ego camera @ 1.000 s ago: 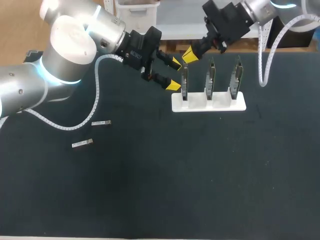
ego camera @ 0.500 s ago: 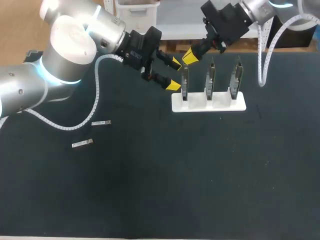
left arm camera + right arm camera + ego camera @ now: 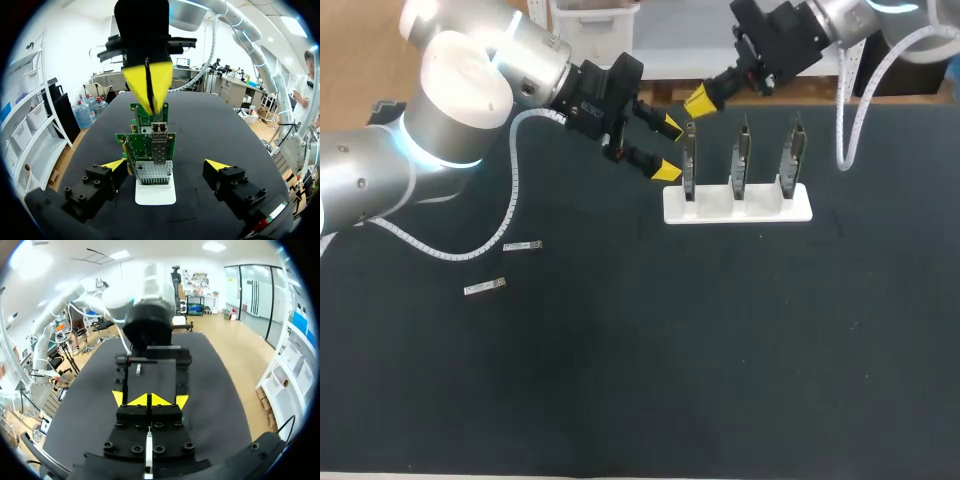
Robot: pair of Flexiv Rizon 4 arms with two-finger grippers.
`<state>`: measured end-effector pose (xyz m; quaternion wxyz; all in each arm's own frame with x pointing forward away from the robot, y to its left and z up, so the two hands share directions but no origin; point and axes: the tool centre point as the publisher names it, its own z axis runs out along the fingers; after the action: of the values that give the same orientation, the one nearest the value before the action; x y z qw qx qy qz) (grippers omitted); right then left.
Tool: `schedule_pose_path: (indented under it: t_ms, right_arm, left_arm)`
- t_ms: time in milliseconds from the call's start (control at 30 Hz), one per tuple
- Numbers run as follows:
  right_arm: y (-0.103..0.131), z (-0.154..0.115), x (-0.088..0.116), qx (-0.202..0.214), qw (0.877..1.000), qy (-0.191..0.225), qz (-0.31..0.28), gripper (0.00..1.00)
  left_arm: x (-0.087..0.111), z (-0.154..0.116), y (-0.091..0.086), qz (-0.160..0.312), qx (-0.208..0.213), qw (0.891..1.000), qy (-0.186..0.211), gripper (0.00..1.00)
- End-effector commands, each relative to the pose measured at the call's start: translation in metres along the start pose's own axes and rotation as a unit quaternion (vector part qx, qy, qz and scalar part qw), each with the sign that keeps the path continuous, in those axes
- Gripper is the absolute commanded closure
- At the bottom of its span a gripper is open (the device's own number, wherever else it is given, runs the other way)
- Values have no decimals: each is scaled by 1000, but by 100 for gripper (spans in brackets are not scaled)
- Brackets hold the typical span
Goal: Pick up the optical module with the left hand, and insert it into the network port with the right hand.
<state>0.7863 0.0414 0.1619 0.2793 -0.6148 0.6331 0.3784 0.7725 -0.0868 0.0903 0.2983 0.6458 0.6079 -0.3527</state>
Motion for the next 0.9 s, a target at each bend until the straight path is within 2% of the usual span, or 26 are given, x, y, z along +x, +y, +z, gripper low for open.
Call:
schedule_pose_path:
  t_ms: [33,167,333,633,900]
  right_arm:
    - [8,-19,-2,12,1000,-23,-3,100]
    - [3,-36,10,28,999,-39,2,100]
    - [5,-56,20,23,998,-52,-9,100]
    - [6,-76,34,29,999,-36,-7,100]
    - [12,-81,49,32,999,-28,-4,100]
  left_arm:
    - [-1,0,2,-1,2,1000,2,0]
    - [-1,0,2,-1,2,1000,2,0]
    - [-1,0,2,-1,2,1000,2,0]
    - [-1,0,2,-1,2,1000,2,0]
    - [-1,0,2,-1,2,1000,2,0]
